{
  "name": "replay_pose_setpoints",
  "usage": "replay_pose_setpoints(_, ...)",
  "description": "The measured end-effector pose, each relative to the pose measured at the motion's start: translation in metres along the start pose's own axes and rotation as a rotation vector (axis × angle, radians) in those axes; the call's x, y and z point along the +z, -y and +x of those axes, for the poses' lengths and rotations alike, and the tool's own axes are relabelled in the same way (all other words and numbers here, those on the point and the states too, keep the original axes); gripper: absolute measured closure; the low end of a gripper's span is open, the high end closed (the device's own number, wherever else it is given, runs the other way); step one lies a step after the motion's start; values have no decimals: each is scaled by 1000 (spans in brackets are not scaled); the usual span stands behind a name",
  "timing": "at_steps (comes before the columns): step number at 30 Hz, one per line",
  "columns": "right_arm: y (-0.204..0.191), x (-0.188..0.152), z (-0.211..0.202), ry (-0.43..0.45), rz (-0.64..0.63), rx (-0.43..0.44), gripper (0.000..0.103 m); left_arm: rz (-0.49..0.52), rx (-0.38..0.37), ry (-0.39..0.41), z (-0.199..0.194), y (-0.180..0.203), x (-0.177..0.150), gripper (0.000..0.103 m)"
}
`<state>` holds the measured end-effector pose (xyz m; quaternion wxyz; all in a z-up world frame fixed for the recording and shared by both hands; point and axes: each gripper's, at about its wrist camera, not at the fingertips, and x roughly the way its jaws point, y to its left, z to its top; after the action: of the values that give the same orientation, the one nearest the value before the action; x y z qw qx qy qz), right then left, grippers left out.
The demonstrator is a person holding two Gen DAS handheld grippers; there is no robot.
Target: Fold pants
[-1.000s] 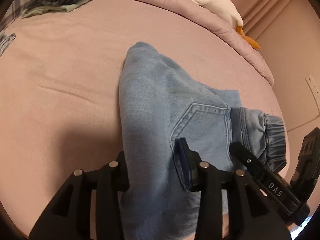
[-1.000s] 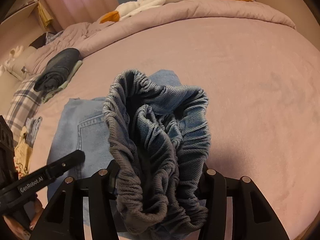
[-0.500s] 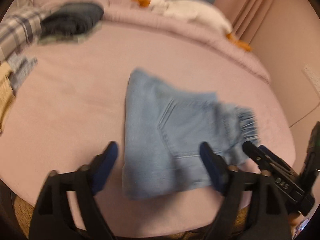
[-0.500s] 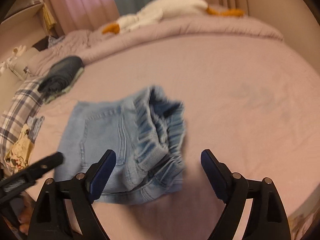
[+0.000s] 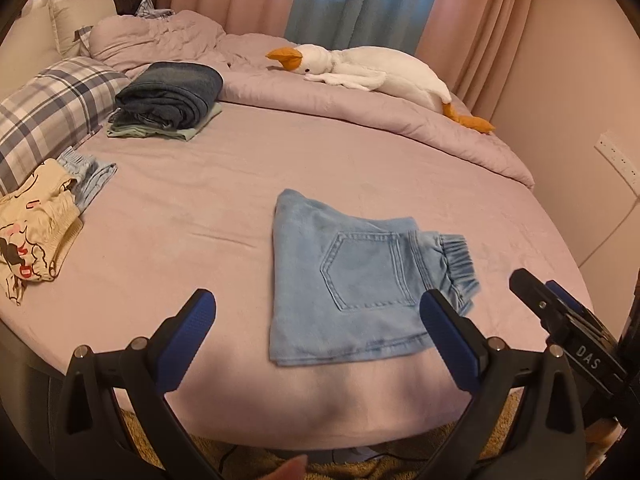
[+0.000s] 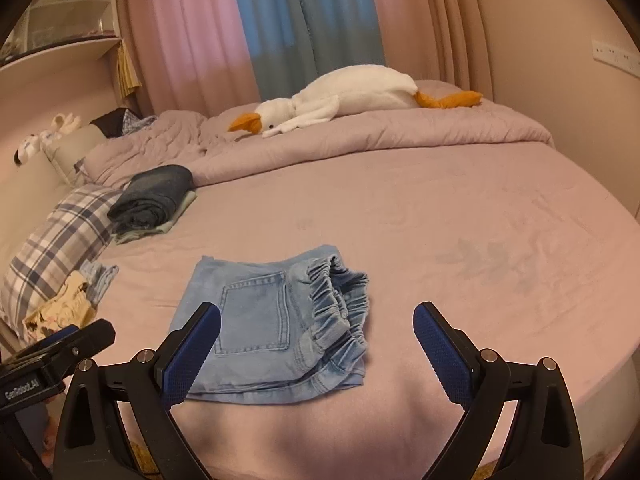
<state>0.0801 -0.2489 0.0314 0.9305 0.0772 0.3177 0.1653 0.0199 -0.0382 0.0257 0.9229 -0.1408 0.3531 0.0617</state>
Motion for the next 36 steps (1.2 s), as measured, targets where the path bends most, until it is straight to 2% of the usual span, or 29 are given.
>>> replay_pose_setpoints(12,-5,-8,-9,1,-14,-21,6,13,28,43,-17,8,-8,1)
replay_pose_setpoints(36,-4,-11,-5,-32,-28,-30,6,6,48,5,-11,5,-11,1)
